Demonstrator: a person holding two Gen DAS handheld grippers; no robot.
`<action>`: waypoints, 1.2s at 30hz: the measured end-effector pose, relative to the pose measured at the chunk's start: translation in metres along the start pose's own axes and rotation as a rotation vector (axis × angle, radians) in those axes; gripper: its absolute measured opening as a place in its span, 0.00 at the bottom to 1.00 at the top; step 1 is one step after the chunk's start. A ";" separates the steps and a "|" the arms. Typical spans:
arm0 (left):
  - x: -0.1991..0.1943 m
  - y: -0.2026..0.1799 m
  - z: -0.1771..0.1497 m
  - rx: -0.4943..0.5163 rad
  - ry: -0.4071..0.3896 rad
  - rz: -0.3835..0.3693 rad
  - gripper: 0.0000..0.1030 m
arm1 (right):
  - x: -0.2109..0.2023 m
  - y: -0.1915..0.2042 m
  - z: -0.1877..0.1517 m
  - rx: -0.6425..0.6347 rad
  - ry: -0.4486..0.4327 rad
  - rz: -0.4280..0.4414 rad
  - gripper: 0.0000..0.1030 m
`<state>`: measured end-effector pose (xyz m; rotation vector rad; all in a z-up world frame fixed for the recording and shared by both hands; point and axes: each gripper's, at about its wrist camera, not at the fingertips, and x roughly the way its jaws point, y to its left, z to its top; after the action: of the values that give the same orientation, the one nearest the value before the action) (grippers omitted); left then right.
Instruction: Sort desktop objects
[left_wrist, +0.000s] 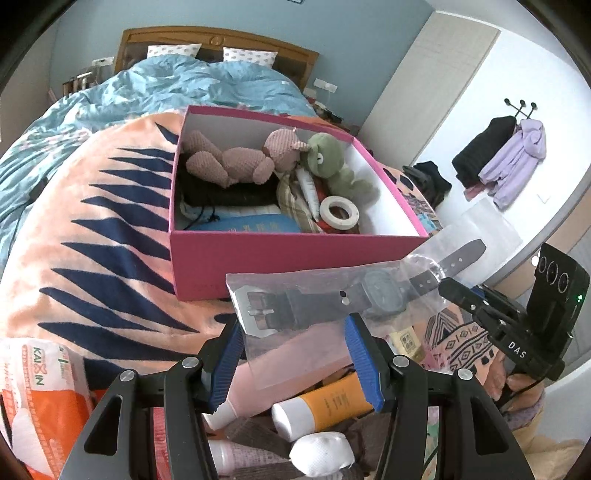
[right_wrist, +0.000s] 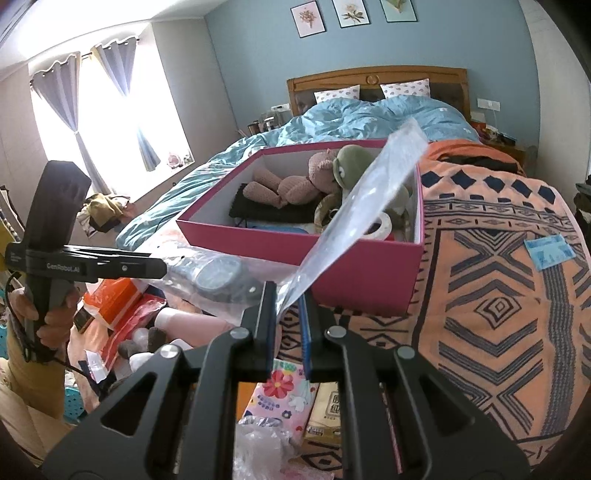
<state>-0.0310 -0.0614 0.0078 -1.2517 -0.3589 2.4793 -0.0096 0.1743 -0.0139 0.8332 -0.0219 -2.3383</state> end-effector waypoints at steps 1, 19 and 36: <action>-0.001 0.000 0.000 0.002 -0.004 0.002 0.54 | 0.000 0.001 0.001 -0.005 -0.001 0.000 0.13; -0.014 -0.006 0.011 0.027 -0.055 0.018 0.54 | -0.003 0.007 0.016 -0.039 -0.027 -0.004 0.13; -0.016 -0.007 0.028 0.039 -0.078 0.054 0.54 | -0.001 0.004 0.031 -0.045 -0.045 0.018 0.14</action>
<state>-0.0436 -0.0632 0.0382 -1.1661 -0.2981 2.5739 -0.0244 0.1658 0.0127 0.7555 0.0041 -2.3321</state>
